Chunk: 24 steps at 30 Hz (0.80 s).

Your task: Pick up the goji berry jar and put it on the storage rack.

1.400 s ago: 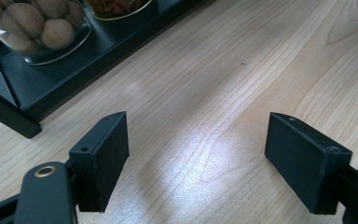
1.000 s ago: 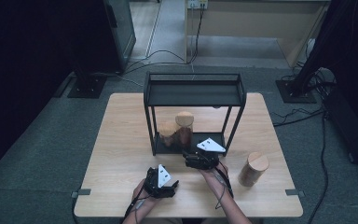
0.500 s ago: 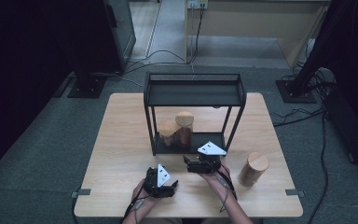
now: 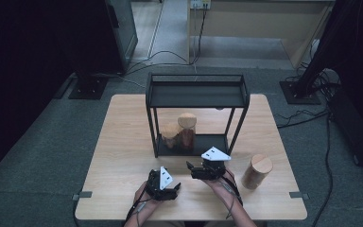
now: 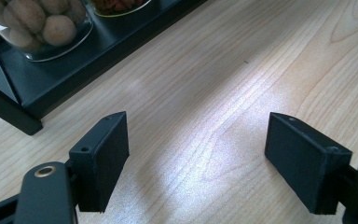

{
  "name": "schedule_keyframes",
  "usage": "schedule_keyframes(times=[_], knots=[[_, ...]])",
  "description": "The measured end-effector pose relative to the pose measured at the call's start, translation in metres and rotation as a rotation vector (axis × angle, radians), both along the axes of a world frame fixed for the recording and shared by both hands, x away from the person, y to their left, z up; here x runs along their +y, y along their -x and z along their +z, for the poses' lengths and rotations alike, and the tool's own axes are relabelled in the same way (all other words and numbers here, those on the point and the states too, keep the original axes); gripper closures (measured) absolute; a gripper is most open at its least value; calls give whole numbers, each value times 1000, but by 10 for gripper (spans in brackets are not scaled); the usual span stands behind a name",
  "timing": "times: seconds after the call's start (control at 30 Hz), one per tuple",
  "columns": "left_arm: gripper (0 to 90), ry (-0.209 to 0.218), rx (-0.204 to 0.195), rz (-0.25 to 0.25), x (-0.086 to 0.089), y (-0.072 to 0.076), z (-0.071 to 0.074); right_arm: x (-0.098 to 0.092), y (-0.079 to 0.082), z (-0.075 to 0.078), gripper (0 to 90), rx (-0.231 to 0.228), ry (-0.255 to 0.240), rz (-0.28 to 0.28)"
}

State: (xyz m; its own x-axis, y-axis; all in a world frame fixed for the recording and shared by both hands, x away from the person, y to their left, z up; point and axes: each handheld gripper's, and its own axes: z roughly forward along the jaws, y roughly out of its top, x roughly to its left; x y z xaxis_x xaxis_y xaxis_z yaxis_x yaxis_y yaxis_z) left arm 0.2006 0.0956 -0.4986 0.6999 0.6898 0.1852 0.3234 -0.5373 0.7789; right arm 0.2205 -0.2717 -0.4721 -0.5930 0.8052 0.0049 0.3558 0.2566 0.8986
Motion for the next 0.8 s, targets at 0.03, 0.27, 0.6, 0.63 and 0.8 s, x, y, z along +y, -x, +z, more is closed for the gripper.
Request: schedule_keyframes(times=[0.03,0.27,0.6,0.63,0.8], knots=[[217,4,2,0,0,0,0,0,1,0,139,-4,0,0],[218,8,11,1,2,-2,1,-7,3,-4,132,-10,-7,14],[218,13,16,2,2,-3,1,-21,14,-4,137,-15,-27,23],[218,17,19,5,3,-3,1,-22,15,-4,136,-15,-34,24],[218,19,19,5,3,-3,1,-30,19,-7,137,-13,-54,26]])
